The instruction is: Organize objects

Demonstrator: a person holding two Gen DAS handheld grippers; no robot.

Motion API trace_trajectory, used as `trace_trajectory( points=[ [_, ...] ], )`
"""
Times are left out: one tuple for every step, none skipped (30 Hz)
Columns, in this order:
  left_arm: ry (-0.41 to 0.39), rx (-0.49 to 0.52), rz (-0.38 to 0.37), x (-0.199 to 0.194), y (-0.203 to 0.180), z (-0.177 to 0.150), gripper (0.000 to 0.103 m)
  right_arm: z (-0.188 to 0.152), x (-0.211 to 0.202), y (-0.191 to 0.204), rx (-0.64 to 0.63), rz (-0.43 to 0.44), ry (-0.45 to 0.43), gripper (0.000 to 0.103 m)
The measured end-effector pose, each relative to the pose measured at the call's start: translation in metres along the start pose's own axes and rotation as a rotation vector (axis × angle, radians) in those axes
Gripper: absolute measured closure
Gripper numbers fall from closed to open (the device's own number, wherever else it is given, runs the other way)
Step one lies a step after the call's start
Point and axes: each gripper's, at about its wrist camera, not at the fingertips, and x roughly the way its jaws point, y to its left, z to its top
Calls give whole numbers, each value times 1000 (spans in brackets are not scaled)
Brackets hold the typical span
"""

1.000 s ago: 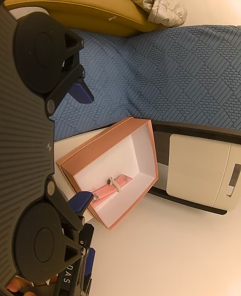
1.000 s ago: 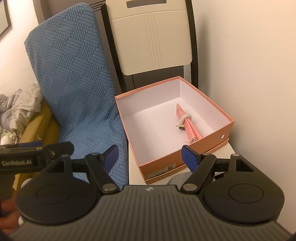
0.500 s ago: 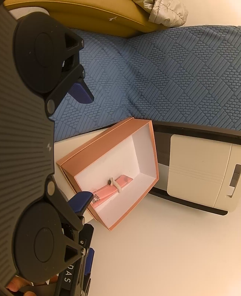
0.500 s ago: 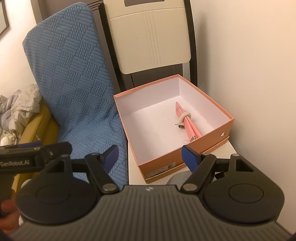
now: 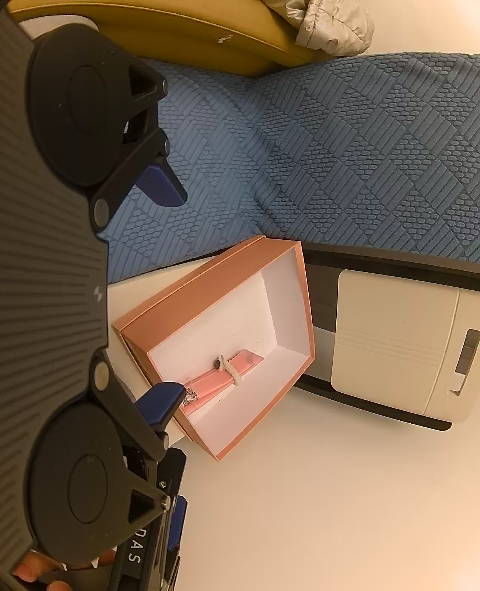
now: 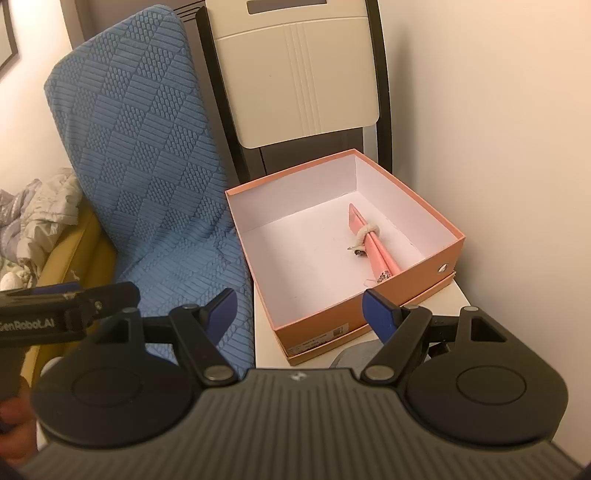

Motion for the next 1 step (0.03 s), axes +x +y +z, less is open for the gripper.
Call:
trace_trajectory(
  points=[
    [0,-1,-1,0,0,0,0,0,1,0,1,0,0,27]
  ],
)
